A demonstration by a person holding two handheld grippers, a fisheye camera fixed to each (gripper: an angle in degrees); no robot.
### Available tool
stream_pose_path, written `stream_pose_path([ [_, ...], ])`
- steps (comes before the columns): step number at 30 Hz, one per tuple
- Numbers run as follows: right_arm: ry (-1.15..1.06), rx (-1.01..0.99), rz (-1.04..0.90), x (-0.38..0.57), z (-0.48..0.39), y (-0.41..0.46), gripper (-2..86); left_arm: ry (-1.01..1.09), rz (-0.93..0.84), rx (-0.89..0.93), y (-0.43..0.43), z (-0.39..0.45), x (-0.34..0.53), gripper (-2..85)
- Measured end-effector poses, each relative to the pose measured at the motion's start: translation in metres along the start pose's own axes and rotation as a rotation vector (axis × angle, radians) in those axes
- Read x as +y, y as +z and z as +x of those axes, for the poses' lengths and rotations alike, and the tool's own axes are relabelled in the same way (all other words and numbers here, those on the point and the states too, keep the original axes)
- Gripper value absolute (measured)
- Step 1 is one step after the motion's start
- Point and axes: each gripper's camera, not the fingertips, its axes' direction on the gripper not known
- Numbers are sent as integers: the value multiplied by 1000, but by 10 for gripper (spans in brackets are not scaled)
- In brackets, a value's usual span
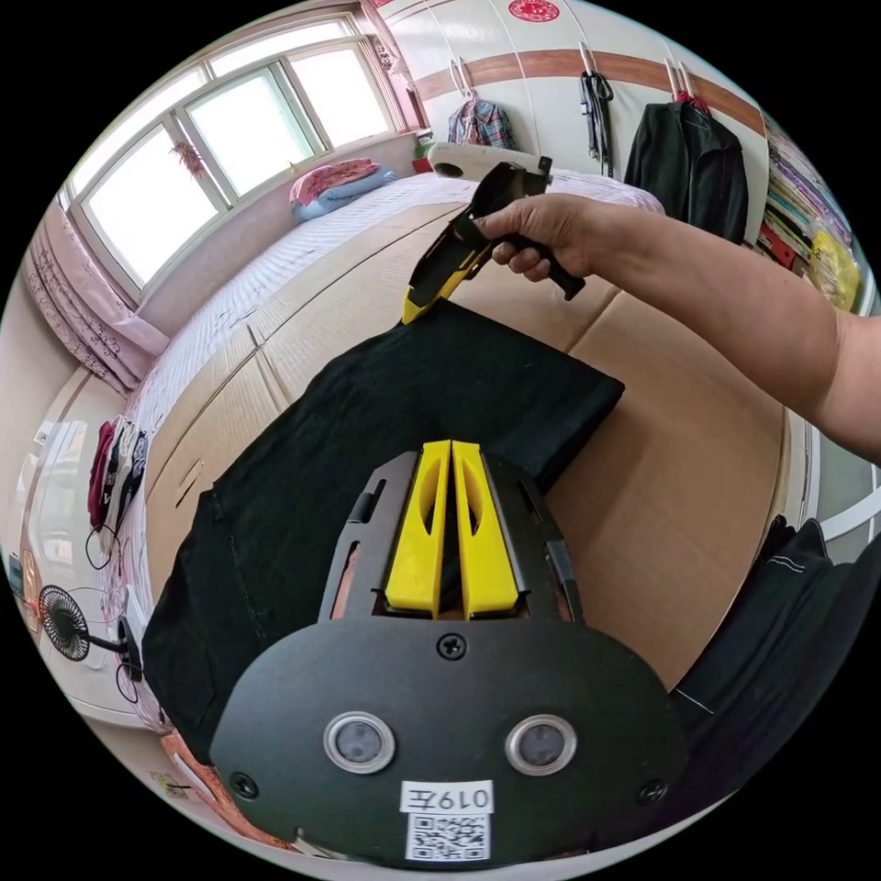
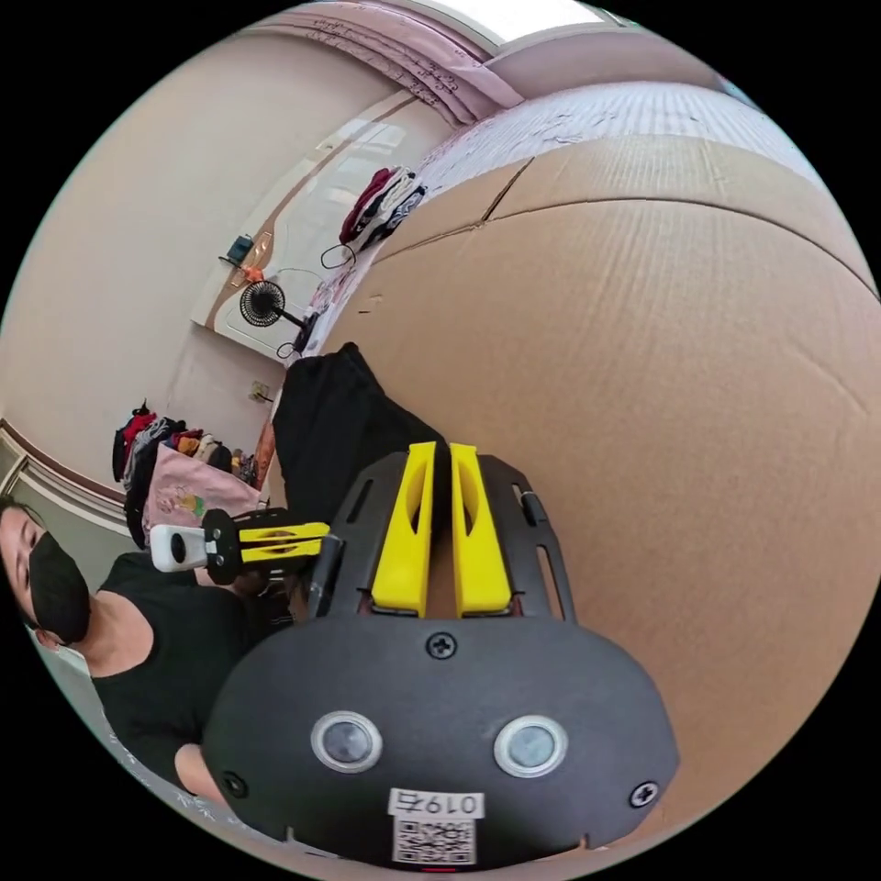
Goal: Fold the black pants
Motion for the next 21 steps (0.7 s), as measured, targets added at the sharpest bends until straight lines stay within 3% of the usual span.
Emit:
stream_pose_path([
  [4, 77, -287, 61, 24, 27, -12, 65, -8, 4, 5, 0, 6, 0, 8],
  [10, 75, -398, -31, 58, 27, 8, 82, -8, 2, 14, 1, 15, -3, 8],
  [21, 41, -227, -16, 66, 3, 25, 10, 32, -2, -29, -1, 42, -10, 19],
])
